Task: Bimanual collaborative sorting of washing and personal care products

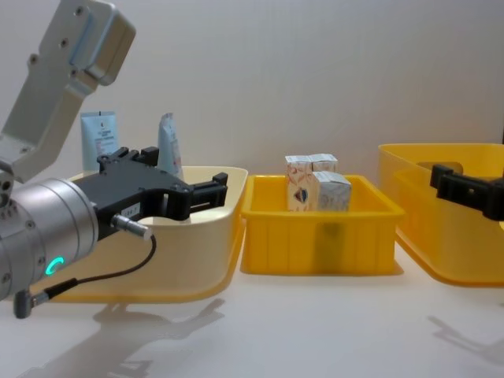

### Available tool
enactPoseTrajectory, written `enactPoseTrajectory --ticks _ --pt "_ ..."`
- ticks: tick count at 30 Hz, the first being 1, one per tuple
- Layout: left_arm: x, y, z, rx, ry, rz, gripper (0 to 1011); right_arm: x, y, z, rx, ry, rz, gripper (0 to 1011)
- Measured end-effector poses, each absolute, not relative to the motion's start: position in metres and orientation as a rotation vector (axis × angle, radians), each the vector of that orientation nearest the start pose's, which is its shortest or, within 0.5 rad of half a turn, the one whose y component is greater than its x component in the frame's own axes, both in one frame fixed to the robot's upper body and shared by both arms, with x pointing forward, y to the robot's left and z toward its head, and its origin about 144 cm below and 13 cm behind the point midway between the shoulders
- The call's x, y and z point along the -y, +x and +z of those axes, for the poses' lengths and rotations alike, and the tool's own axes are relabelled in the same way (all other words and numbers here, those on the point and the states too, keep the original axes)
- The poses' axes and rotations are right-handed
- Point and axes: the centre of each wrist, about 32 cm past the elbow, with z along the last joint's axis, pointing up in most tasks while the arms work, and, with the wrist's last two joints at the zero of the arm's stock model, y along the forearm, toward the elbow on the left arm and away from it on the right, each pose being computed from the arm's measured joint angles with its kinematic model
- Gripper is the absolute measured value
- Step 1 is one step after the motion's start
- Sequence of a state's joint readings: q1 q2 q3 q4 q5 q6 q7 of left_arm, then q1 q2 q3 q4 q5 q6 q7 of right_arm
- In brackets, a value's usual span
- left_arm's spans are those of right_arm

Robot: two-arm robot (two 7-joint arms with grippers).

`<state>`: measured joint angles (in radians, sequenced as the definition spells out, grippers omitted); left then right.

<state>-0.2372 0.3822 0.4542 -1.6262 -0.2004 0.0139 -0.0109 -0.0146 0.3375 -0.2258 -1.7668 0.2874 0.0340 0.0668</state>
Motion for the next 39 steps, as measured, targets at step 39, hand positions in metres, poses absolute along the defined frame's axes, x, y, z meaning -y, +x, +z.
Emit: enactPoseTrajectory --ticks 39 --pt "-0.1984 0.4920 1.2044 0.268 0.061 1.124 1000 0.2371 0.4433 1.1887 0.075 0.026 -1.230 999"
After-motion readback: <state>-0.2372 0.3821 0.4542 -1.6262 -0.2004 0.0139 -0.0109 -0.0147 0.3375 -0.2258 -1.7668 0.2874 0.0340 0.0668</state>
